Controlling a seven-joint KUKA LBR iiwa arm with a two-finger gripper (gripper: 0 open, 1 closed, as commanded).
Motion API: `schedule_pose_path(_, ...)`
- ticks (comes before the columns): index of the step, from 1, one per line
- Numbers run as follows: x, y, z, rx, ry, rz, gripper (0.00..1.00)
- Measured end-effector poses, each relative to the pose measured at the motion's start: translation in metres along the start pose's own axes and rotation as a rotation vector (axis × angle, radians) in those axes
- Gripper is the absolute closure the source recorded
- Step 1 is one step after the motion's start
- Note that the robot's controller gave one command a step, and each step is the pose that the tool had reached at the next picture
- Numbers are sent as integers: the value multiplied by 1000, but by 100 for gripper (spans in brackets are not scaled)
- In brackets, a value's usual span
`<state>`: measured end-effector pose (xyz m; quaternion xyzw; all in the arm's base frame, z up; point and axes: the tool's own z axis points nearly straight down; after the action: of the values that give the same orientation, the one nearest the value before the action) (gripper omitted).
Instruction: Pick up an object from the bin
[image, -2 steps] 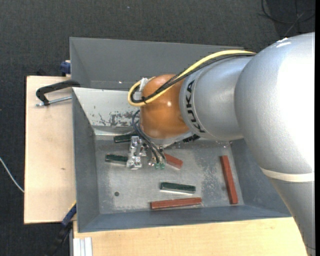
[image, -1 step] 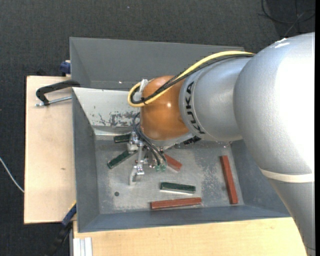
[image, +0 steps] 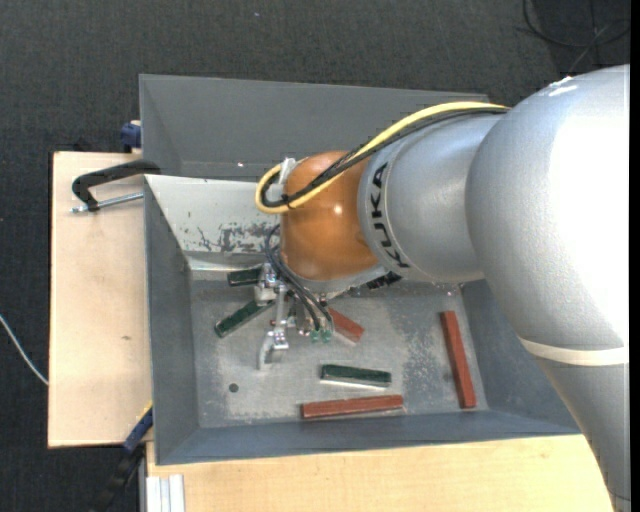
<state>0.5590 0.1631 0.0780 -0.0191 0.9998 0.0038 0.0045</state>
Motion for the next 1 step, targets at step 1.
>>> schedule_pose_path(1,-46,43,2,1,6,18,100)
